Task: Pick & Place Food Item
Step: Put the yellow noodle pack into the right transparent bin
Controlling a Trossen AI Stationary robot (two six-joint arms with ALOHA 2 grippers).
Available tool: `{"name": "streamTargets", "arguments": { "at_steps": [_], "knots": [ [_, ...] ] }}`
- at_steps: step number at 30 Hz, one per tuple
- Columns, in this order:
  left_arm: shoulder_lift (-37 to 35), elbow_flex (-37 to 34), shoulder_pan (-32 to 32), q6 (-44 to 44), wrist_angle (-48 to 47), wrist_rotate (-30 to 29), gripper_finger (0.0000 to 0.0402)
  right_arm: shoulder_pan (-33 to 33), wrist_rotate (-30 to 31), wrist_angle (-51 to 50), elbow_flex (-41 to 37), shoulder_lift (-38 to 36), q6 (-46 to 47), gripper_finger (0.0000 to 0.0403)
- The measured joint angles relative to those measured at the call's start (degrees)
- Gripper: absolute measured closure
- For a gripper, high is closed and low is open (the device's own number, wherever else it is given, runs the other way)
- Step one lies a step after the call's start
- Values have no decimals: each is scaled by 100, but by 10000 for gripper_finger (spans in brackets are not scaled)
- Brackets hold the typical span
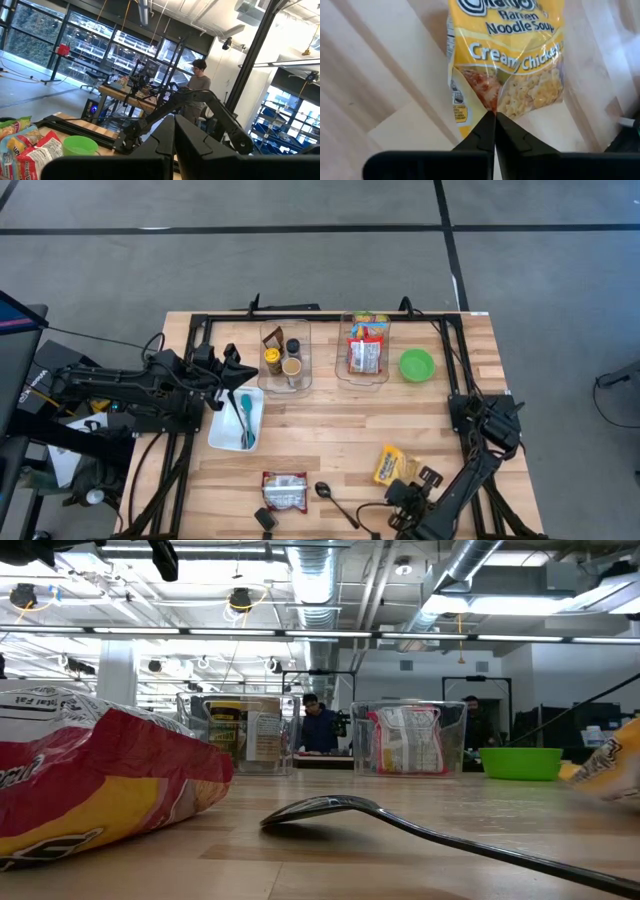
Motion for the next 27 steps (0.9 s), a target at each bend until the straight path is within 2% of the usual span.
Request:
{"name": "streamTargets", "arguments": {
  "at_steps": [10, 27],
  "knots": [
    [0, 0, -2, 0, 0, -1, 398, 37, -137, 42, 58, 0, -4, 376],
    [0, 0, -1, 0, -1, 0, 398, 116, -565, 64, 58, 0, -5, 239]
  ]
}}
